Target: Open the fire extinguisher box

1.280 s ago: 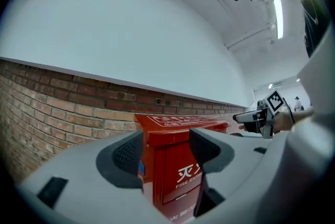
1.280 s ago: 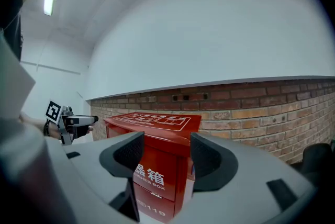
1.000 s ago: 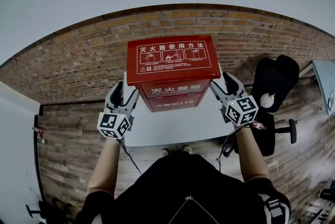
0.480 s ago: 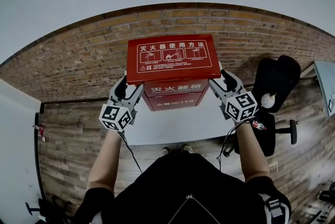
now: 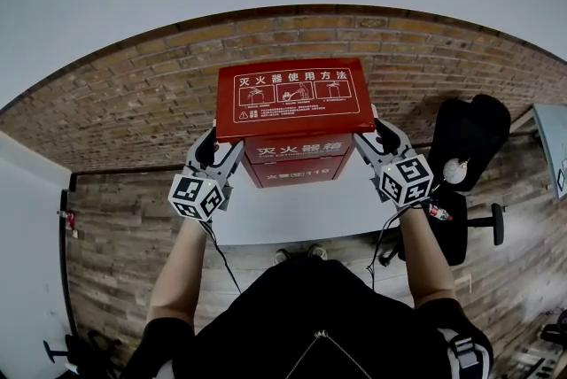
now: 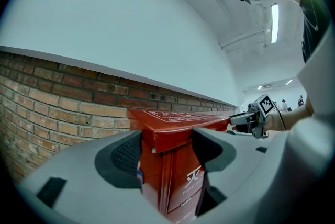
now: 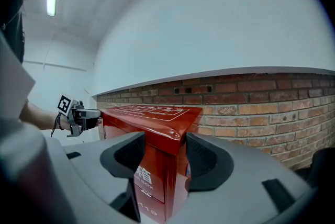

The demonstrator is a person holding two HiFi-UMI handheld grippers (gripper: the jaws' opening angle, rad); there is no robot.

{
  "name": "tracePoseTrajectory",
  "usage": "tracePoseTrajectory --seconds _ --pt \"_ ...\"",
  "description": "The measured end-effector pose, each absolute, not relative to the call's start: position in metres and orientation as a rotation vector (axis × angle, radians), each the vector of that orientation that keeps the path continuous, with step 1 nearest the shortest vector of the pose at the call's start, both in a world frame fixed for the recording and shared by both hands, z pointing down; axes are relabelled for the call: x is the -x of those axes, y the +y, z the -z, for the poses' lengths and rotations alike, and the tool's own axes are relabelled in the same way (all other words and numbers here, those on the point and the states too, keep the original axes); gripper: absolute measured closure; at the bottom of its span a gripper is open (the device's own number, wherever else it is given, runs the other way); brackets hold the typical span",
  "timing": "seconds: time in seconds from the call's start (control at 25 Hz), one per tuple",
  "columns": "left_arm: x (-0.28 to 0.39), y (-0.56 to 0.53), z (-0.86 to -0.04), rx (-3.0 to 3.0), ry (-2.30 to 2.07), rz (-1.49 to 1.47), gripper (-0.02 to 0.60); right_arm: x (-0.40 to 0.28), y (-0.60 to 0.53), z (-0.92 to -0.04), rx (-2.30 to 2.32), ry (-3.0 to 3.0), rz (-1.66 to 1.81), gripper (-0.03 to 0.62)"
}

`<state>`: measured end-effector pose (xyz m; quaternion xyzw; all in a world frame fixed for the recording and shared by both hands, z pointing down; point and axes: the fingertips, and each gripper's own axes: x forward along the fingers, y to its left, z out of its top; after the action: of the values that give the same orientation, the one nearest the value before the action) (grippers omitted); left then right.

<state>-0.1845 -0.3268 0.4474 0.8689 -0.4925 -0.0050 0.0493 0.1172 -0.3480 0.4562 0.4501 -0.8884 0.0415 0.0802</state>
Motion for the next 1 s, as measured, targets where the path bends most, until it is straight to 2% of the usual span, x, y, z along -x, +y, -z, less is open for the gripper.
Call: tracePoseTrajectory --seconds 0.44,0.68,1.0 --pt "0.185 -0.325 -0.43 -2.631 -1.505 0.027 0.239 -0.117 -0.346 -0.441 -1.333 -2.638 -0.106 0.345" --pt "0.185 -0.333 -0.394 -2.67 -1.514 0.049 0.241 -0.118 -0.355 -0.397 -1.335 -2.715 -0.109 0.345" --pt "0.191 -0.37 -0.333 -2.724 -1.587 0.063 0.252 -0.113 -0.395 -0.328 -1.39 -2.729 0.064 0.345"
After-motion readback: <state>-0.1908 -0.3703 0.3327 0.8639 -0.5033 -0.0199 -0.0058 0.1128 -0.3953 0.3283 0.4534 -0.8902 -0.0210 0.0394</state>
